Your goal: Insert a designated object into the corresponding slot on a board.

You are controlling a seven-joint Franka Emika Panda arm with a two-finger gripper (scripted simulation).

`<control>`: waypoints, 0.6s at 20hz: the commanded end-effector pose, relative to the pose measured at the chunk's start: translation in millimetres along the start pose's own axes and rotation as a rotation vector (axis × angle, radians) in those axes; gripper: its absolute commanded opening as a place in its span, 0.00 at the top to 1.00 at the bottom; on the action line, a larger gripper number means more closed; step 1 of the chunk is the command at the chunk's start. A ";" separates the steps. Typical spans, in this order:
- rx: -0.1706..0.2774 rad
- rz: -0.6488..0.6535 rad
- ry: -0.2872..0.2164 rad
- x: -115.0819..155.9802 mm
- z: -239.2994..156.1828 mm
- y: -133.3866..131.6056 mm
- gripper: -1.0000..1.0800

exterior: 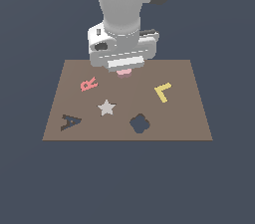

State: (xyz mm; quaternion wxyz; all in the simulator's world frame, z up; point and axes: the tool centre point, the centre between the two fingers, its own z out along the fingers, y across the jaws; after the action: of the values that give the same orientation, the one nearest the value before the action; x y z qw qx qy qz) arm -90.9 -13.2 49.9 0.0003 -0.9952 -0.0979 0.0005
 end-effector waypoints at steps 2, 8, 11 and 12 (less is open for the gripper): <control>0.000 0.000 0.000 -0.2 6.3 0.2 0.04; 0.000 -0.001 0.001 -0.6 19.8 0.5 0.04; -0.001 -0.002 0.001 -0.6 19.9 0.3 1.00; -0.001 -0.002 0.001 -0.6 19.9 0.3 1.00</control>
State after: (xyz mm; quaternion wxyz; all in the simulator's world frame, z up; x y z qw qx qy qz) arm -91.6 -14.0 30.6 0.0000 -0.9951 -0.0984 0.0002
